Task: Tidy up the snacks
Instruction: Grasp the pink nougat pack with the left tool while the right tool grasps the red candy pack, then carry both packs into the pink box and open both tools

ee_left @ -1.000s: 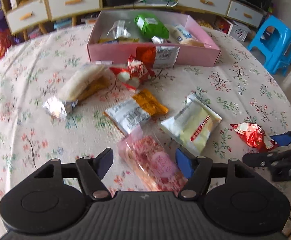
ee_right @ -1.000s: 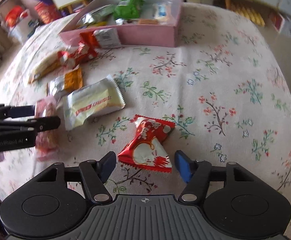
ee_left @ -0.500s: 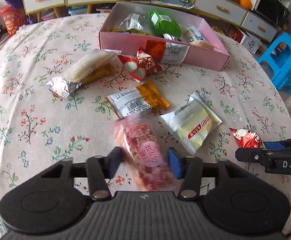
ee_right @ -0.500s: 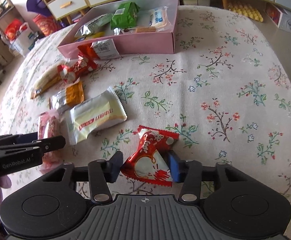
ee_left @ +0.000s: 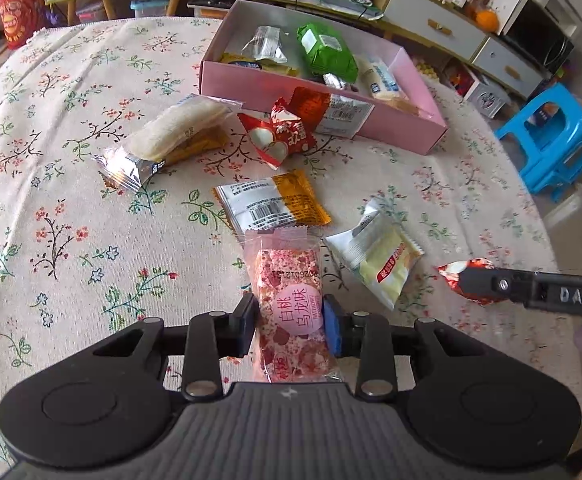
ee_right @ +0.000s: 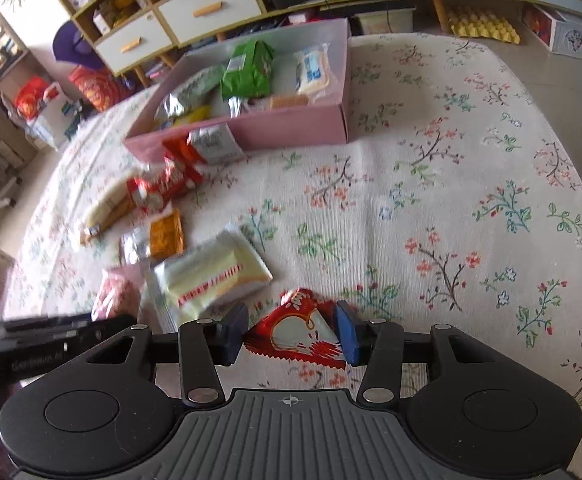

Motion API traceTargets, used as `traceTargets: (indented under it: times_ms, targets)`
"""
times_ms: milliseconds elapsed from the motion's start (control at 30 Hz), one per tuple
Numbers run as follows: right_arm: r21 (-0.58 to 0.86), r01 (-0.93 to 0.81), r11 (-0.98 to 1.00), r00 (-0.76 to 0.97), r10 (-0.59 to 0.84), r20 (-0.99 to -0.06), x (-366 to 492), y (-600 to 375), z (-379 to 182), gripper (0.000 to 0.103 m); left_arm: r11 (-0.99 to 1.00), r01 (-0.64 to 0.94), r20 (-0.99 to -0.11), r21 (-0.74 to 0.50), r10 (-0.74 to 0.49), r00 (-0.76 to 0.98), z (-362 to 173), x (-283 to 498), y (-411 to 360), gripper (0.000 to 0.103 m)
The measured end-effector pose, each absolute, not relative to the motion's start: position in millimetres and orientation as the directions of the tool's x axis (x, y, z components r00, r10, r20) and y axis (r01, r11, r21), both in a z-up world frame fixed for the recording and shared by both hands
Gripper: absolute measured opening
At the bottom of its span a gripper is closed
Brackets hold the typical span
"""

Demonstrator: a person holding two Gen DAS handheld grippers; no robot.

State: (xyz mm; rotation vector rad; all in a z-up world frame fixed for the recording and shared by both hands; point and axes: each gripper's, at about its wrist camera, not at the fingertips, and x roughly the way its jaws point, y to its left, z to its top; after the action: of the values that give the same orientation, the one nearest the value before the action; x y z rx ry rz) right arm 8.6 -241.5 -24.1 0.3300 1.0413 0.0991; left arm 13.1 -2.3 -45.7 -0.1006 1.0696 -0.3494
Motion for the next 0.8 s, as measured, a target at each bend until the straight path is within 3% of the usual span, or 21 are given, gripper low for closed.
traceTargets:
  times_ms: [33,67,300,400,467,533,800]
  targets:
    - [0.323,0.08,0.943,0.51,0.24,-0.826,9.9,-243.0,-22.3,0.046,0.939,0.235,-0.836,-0.252,-0.334,0.436,-43.0,12.2,-1.1,0.032]
    - [0.332,0.085,0.939,0.514,0.244,-0.823,11.2,-244.5,-20.3,0.036,0.937,0.237,-0.832,-0.256,-0.338,0.441,-40.5,11.5,0.1,0.031]
    - [0.39,0.118,0.913,0.506,0.283,-0.815,23.8,-253.6,-17.3,0.036,0.936,0.229,-0.814,-0.266,-0.345,0.466,-31.7,13.6,3.9,0.031]
    - [0.4,0.116,0.909,0.467,0.305,-0.83,27.8,-253.4,-23.5,0.042,0.936,0.228,-0.818,-0.268,-0.346,0.459,-33.8,14.7,4.2,0.031]
    - [0.402,0.13,0.906,0.44,0.311,-0.843,28.3,-253.2,-29.0,0.054,0.935,0.233,-0.822,-0.267,-0.347,0.452,-35.4,13.5,4.1,0.031]
    - [0.38,0.142,0.914,0.407,0.296,-0.864,28.2,-251.0,-34.8,0.058,0.934,0.238,-0.826,-0.266,-0.348,0.443,-37.2,13.3,2.6,0.031]
    - [0.351,0.116,0.929,0.344,0.294,-0.892,23.0,-237.6,-43.2,0.058,0.93,0.243,-0.832,-0.275,-0.357,0.426,-39.5,13.4,1.9,0.031]
